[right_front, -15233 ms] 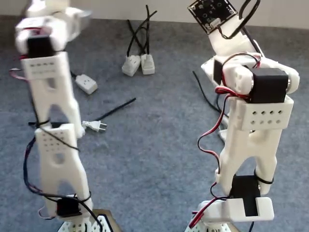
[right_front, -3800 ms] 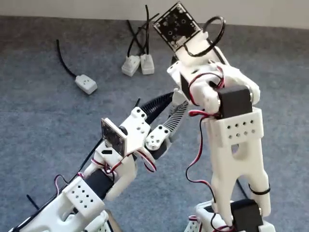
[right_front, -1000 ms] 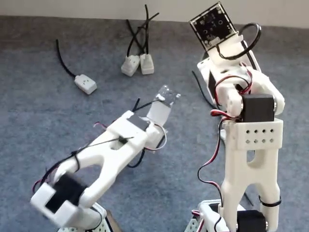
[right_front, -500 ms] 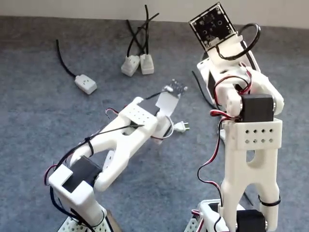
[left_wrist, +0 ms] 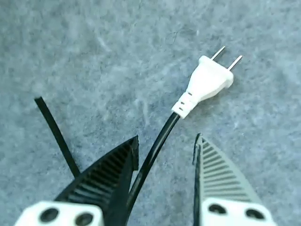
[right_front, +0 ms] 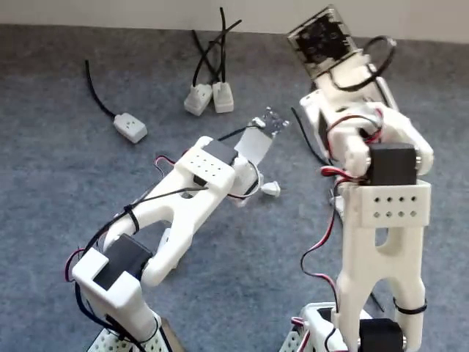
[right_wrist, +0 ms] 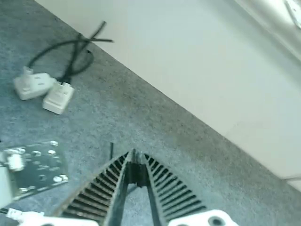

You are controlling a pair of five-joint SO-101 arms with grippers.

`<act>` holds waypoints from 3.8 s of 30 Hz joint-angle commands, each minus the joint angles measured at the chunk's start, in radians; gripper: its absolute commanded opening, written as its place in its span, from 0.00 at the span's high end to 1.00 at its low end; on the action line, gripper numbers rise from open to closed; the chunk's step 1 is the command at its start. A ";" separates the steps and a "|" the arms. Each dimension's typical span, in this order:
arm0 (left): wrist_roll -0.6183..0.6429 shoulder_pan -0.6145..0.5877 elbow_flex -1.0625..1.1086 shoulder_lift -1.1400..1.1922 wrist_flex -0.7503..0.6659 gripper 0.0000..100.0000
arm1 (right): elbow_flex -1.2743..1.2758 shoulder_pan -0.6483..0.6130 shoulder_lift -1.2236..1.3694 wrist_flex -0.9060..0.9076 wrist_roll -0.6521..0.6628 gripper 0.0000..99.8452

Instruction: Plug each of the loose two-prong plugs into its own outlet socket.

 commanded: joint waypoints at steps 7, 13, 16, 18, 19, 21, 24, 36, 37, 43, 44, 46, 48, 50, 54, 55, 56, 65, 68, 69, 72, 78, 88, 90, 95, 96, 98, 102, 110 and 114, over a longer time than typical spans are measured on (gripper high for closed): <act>-0.012 0.120 0.076 -0.005 -0.270 0.79 | -0.053 0.157 -0.027 -0.024 0.014 0.99; -0.089 0.127 0.081 0.019 -0.316 0.79 | -0.053 0.160 -0.027 -0.031 0.014 0.99; -0.155 0.111 0.064 0.091 -0.324 0.79 | -0.048 0.160 -0.027 -0.044 0.014 0.99; -0.163 0.110 0.031 0.127 -0.322 0.79 | -0.047 0.160 -0.027 -0.044 0.014 0.99; -0.164 0.110 0.019 0.130 -0.322 0.79 | -0.047 0.160 -0.027 -0.044 0.014 0.99; -0.167 0.110 0.015 0.131 -0.315 0.79 | -0.047 0.160 -0.027 -0.044 0.014 0.99; -0.169 0.091 0.007 0.131 -0.304 0.79 | -0.048 0.160 -0.027 -0.044 0.014 0.99; -0.434 0.035 -0.128 0.142 -0.201 0.79 | -0.048 0.162 -0.027 -0.045 0.014 0.99; -0.453 0.038 -0.137 0.142 -0.178 0.79 | -0.048 0.162 -0.027 -0.045 0.014 0.99; -0.523 0.048 -0.145 0.145 -0.158 0.79 | -0.048 0.162 -0.025 -0.045 0.014 0.99; -0.534 0.050 -0.145 0.145 -0.158 0.79 | -0.048 0.162 -0.025 -0.045 0.014 0.99; -0.551 0.050 -0.148 0.159 -0.158 0.79 | -0.048 0.162 -0.025 -0.045 0.014 0.99; -0.560 0.047 -0.174 0.194 -0.164 0.79 | -0.048 0.162 -0.025 -0.045 0.014 0.99; -0.559 0.042 -0.228 0.255 -0.158 0.80 | -0.048 0.162 -0.025 -0.045 0.014 0.99; -0.559 0.045 -0.414 0.383 -0.057 0.86 | -0.048 0.162 -0.025 -0.045 0.014 0.99; -0.559 0.048 -0.464 0.407 -0.015 0.87 | -0.048 0.162 -0.025 -0.045 0.014 0.99; -0.559 0.051 -0.515 0.430 0.028 0.88 | -0.048 0.162 -0.025 -0.045 0.014 0.99; -0.559 0.065 -0.820 0.631 0.218 0.88 | -0.048 0.162 -0.025 -0.045 0.014 0.99; -0.559 0.067 -0.888 0.684 0.253 0.88 | -0.048 0.162 -0.025 -0.045 0.014 0.99; -0.559 0.070 -0.911 0.700 0.267 0.88 | -0.048 0.162 -0.025 -0.045 0.014 0.99; -0.557 0.071 -0.957 0.739 0.299 0.89 | -0.048 0.162 -0.025 -0.045 0.014 0.99; -0.557 0.065 -0.992 0.763 0.356 1.00 | -0.048 0.162 -0.025 -0.045 0.014 0.99; -0.361 0.045 -1.009 0.754 0.351 0.99 | -0.048 0.162 -0.025 -0.045 0.014 0.99; -0.307 0.038 -1.052 0.730 0.356 0.99 | -0.048 0.163 -0.025 -0.045 0.014 0.99; -0.104 0.013 -1.096 0.610 0.388 0.99 | -0.048 0.163 -0.025 -0.045 0.014 0.99; -0.078 0.007 -1.096 0.584 0.397 0.99 | -0.048 0.163 -0.025 -0.045 0.014 0.99; -0.049 0.002 -1.095 0.541 0.419 0.99 | -0.048 0.165 -0.025 -0.045 0.014 0.99; -0.043 0.010 -1.093 0.479 0.480 0.99 | -0.042 0.188 -0.025 -0.096 0.014 0.99; -0.041 0.045 -1.095 0.369 0.597 0.99 | -0.045 0.209 0.022 -0.107 0.014 0.99; 0.015 0.058 -1.095 0.295 0.654 0.99 | -0.047 0.209 0.027 -0.108 0.012 0.99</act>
